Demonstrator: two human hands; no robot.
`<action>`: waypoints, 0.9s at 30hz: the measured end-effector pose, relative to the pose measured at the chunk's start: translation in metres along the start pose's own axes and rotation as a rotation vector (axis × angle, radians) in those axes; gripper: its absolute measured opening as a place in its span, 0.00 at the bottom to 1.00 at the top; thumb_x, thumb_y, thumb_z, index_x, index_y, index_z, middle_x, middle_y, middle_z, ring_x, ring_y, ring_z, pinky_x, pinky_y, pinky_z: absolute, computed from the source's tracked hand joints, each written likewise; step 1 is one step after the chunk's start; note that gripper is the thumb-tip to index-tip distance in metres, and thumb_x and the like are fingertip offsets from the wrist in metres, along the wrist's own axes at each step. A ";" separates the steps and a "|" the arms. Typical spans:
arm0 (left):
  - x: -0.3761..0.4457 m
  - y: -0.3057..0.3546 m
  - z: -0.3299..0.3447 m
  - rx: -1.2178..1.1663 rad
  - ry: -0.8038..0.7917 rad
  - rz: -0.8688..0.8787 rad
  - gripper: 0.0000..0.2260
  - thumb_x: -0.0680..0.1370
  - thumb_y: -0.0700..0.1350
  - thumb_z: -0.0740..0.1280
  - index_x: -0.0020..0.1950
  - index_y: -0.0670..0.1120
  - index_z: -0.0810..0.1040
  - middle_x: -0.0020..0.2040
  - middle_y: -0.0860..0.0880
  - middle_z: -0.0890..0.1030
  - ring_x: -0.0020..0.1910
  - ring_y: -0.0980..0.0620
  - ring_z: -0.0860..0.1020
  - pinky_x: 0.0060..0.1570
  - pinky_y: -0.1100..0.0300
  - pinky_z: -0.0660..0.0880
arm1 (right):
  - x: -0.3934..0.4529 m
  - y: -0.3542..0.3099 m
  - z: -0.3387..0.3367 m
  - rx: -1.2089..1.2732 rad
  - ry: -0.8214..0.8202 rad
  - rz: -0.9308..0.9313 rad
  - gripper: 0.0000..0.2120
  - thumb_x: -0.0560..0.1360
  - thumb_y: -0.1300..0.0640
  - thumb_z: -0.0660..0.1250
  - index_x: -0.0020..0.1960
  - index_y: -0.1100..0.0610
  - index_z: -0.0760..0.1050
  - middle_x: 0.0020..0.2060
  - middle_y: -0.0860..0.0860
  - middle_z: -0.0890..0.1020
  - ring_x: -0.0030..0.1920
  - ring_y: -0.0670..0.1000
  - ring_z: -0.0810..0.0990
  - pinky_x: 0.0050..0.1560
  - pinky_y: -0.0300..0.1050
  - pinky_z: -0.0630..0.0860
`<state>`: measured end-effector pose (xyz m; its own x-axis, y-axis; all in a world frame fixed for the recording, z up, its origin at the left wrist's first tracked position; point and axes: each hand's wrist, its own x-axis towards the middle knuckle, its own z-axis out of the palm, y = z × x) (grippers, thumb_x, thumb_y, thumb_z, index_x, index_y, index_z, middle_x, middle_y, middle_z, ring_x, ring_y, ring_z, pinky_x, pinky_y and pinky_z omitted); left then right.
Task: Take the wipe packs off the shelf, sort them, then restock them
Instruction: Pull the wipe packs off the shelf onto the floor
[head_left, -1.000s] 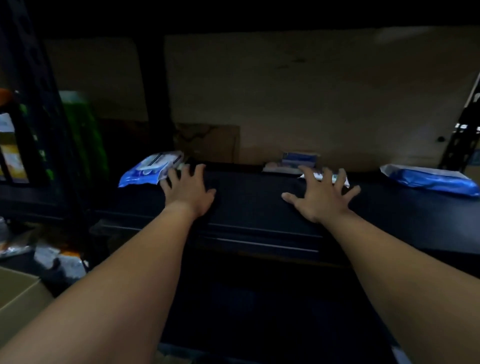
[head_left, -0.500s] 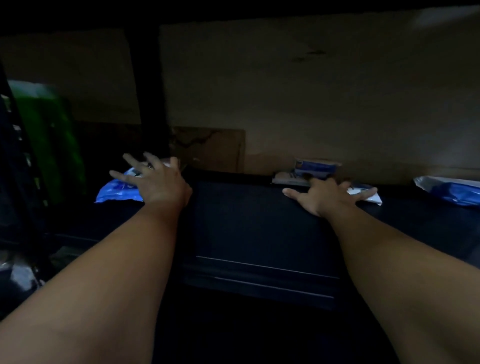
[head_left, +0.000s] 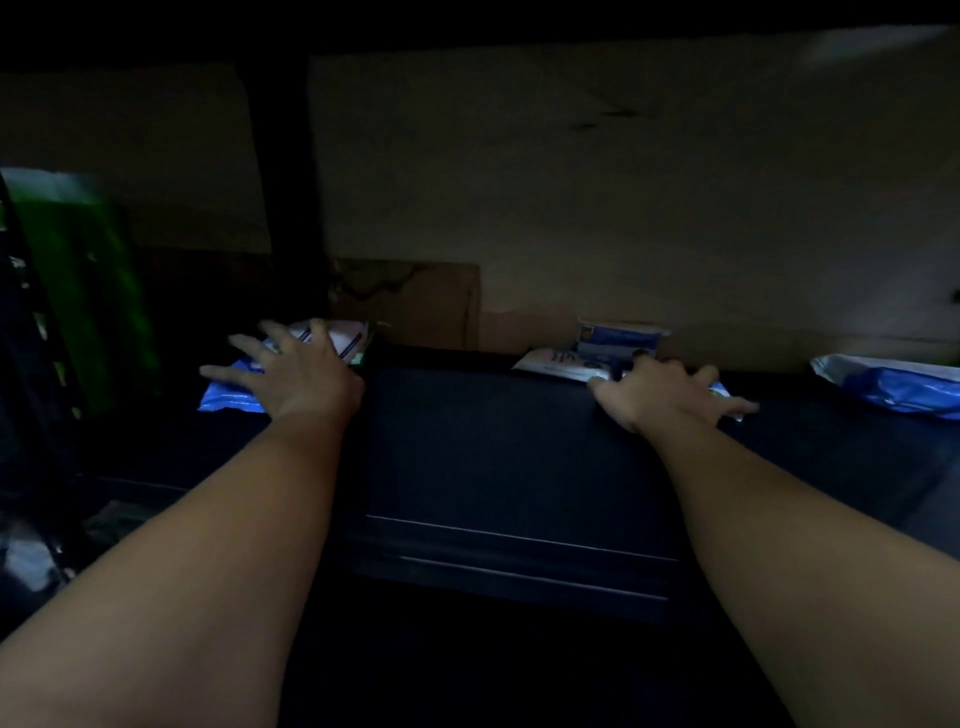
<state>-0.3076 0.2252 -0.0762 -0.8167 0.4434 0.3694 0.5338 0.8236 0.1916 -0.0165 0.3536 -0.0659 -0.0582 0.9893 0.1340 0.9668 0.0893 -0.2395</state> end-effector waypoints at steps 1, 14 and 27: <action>0.001 -0.001 0.000 -0.028 -0.016 -0.041 0.33 0.76 0.60 0.66 0.78 0.56 0.57 0.80 0.36 0.50 0.76 0.26 0.45 0.66 0.19 0.46 | 0.000 0.001 0.000 0.012 0.023 0.006 0.33 0.73 0.31 0.56 0.73 0.47 0.68 0.71 0.55 0.70 0.73 0.65 0.58 0.66 0.77 0.53; 0.005 -0.004 0.003 -0.059 -0.026 -0.115 0.32 0.79 0.62 0.61 0.80 0.56 0.54 0.77 0.30 0.54 0.75 0.28 0.54 0.67 0.23 0.52 | -0.002 -0.045 -0.008 0.146 0.268 -0.287 0.18 0.81 0.40 0.57 0.48 0.53 0.74 0.57 0.58 0.77 0.66 0.64 0.69 0.66 0.65 0.60; 0.003 -0.002 0.002 -0.064 -0.007 -0.117 0.32 0.77 0.58 0.65 0.78 0.56 0.57 0.72 0.33 0.61 0.72 0.30 0.56 0.65 0.19 0.49 | 0.017 -0.040 -0.001 -0.205 0.112 -0.407 0.30 0.78 0.32 0.58 0.70 0.52 0.70 0.64 0.56 0.76 0.66 0.59 0.71 0.65 0.52 0.65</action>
<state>-0.3114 0.2260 -0.0771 -0.8759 0.3479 0.3344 0.4470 0.8461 0.2905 -0.0564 0.3666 -0.0533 -0.4262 0.8592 0.2832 0.9009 0.4314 0.0470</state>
